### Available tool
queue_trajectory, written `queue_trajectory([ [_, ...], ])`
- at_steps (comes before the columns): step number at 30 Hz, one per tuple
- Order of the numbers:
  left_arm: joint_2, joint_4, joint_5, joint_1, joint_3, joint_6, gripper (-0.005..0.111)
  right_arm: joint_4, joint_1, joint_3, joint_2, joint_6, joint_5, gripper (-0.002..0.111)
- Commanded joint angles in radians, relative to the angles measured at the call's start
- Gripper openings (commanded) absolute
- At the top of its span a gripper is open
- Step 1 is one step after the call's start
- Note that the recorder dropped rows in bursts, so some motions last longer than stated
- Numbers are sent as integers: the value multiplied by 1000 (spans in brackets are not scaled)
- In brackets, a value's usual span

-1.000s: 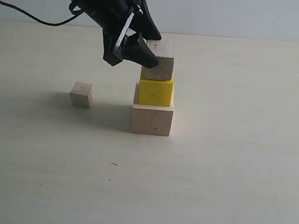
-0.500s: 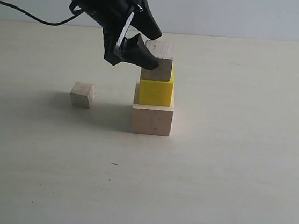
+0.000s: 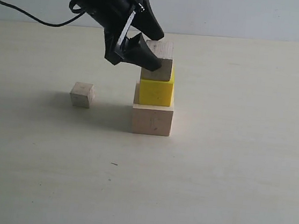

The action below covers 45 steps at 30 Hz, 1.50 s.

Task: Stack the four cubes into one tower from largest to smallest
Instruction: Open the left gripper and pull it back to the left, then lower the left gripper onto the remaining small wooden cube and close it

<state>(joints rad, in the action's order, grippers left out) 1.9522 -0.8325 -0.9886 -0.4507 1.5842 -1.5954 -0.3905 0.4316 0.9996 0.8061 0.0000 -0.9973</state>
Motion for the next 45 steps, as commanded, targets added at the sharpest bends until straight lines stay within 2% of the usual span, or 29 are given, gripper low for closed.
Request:
queue_trajectory([
  [1, -60, -5, -19, 12, 8, 12, 70, -1, -1, -5, -3, 0, 0, 0],
  [7, -172, -1, -51, 63, 8, 88, 70, -1, -1, -5, -3, 0, 0, 0],
  [13, -244, 31, -50, 150, 8, 243, 69, -1, -1, -5, -3, 0, 13, 0],
  [19, -229, 131, -41, 235, 5, 387, 49, 6, -1, -5, -3, 0, 35, 0],
  [21, -218, 134, -20, 255, -13, 389, 48, 6, -1, -5, -3, 0, 35, 0],
  [23, -206, 132, 36, 268, -42, 406, 51, 6, -1, -5, -3, 0, 35, 0],
  [29, -121, 102, 197, 269, -116, 630, 71, 6, -1, -5, -3, 15, 35, 0],
  [37, -10, 121, 182, 263, -122, 902, 71, 8, -1, -5, -3, 27, 37, 0],
  [41, 1, 236, 176, 242, -123, 1115, 71, 9, -1, -5, -3, 27, 62, 0],
  [45, 1, 472, 166, 192, -126, 1382, 71, 35, -1, -5, -3, 27, 63, 0],
])
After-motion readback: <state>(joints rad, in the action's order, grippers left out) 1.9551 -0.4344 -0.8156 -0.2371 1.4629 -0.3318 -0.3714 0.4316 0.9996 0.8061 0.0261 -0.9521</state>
